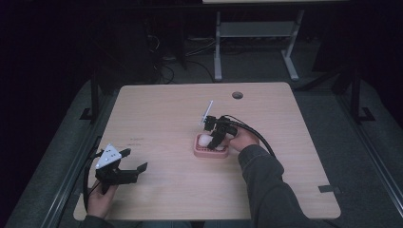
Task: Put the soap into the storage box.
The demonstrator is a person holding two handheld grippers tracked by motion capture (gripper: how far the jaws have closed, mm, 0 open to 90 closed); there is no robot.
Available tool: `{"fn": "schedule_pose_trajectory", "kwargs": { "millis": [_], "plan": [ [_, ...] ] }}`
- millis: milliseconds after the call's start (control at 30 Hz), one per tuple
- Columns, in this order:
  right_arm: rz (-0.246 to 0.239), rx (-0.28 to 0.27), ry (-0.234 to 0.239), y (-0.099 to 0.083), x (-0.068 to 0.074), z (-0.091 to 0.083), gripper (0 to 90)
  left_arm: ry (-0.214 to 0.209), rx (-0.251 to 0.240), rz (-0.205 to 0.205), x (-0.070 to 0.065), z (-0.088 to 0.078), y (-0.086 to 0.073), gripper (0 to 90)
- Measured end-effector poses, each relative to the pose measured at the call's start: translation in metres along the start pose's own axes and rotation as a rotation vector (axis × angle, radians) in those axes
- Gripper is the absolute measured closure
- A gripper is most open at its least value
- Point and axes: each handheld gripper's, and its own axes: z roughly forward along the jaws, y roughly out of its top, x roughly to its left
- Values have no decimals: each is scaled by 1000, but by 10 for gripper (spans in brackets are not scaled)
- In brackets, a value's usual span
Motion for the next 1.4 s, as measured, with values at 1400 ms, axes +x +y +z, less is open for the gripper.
{"fn": "schedule_pose_trajectory", "kwargs": {
  "millis": [1400],
  "plan": [
    [67,-93,-42,-27,3,-36,404,-2,5,0,-1,1,0,145]
  ]
}}
